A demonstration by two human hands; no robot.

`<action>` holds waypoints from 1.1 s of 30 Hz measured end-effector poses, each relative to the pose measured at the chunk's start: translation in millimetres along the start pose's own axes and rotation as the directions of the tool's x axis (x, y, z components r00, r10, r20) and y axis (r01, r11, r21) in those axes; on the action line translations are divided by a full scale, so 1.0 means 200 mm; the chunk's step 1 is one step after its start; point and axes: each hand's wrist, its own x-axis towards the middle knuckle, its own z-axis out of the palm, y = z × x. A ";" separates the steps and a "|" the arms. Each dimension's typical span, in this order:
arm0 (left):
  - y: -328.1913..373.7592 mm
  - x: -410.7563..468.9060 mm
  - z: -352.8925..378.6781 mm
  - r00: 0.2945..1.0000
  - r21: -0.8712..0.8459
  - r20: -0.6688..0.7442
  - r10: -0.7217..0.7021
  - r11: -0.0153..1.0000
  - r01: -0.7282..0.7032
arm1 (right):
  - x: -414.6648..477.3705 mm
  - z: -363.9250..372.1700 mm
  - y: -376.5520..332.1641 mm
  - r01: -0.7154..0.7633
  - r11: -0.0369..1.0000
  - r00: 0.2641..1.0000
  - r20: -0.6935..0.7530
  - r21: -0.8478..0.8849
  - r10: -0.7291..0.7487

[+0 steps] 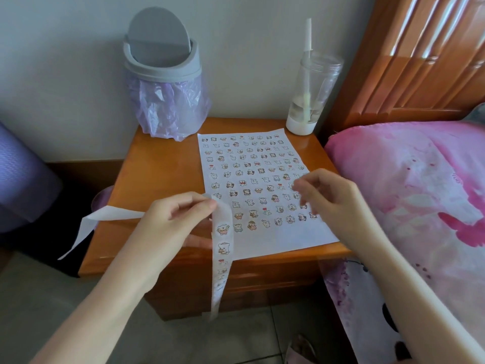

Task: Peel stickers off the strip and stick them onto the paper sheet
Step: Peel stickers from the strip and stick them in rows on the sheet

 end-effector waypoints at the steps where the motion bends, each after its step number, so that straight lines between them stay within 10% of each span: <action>1: 0.01 -0.01 0.01 1.000 -0.029 0.012 -0.003 1.000 0.003 | -0.04 0.04 -0.06 0.020 0.996 0.997 0.074 0.087 -0.026; 5: 0.00 -0.03 0.03 0.998 -0.034 -0.014 0.057 0.998 -0.057 | -0.15 0.17 -0.19 0.055 0.983 0.965 0.244 0.177 -0.098; 33: -0.01 -0.03 0.09 0.998 0.035 0.048 0.047 0.998 -0.048 | -0.16 0.24 -0.15 0.250 0.968 0.968 0.033 0.003 -0.250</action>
